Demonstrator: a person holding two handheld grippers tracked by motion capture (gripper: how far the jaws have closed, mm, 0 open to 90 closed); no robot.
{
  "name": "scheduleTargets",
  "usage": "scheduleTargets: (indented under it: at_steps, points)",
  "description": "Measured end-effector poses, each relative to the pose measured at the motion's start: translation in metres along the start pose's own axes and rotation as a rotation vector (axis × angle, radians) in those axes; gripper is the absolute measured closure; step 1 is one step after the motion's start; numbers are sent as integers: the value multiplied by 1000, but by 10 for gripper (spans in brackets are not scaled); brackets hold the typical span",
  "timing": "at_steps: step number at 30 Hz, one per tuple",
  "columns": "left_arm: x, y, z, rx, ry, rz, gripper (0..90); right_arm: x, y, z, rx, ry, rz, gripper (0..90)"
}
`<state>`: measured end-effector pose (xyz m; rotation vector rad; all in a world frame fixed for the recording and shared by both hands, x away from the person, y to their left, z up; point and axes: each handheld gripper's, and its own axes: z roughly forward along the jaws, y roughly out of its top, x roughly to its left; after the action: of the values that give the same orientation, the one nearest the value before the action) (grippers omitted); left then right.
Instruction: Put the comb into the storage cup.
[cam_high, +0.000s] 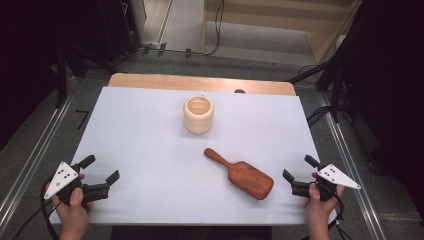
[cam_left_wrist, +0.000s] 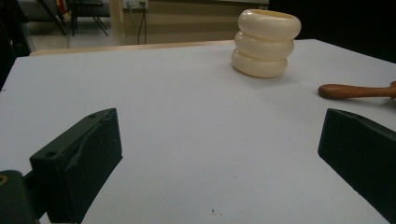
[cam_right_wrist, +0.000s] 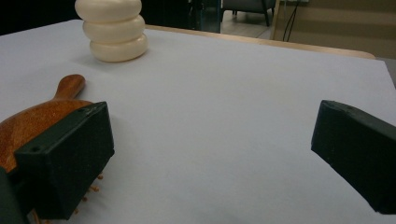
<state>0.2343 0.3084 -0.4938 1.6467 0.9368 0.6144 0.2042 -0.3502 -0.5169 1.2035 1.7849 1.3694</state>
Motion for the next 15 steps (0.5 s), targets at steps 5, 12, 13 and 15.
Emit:
scheduleTargets:
  at_steps: [5, 12, 13, 15]
  points:
    - [1, 0, 0, -2, -3, -5, 0, 2, 3, 0, 22, 10, 6, 0]
    - [0, -1, -1, -5, 6, -7, 0, 11, 15, 1, 36, 55, 4, 85]
    - [0, -1, -1, -5, 8, -10, 0, 14, 17, 1, 37, 67, 0, 120]
    - [-1, -1, -1, -6, 8, -13, 0, 19, 24, 3, 53, 78, -15, 126]
